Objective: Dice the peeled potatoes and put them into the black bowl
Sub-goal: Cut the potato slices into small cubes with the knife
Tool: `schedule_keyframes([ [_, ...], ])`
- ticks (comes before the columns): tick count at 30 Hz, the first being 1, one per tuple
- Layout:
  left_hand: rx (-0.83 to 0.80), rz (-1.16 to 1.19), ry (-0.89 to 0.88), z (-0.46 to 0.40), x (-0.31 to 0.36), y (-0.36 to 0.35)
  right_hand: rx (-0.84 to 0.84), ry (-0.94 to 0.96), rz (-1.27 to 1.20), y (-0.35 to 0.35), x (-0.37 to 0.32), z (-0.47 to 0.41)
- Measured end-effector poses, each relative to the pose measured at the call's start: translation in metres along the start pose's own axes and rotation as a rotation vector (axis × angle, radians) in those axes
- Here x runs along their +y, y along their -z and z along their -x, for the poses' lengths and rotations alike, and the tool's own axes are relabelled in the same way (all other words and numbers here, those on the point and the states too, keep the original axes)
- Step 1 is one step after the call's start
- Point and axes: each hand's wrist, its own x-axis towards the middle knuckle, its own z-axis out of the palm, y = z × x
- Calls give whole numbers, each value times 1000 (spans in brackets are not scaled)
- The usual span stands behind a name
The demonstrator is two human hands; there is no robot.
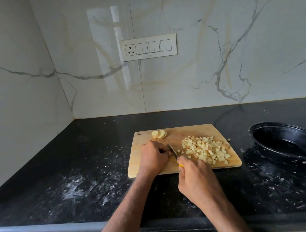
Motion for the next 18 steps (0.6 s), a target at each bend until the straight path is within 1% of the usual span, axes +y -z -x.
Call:
schedule_keyframes([
  [7, 1, -4, -10, 0, 0, 0, -25, 6, -3, -1, 0, -1],
  [13, 0, 17, -16, 1, 0, 1, -29, -1, -79, 7, 7, 6],
  [15, 4, 13, -12, 0, -3, -1, -4, -36, -87, 9, 8, 10],
  [18, 42, 50, 9, 0, -6, -4, 107, -88, -130, 6, 11, 11],
])
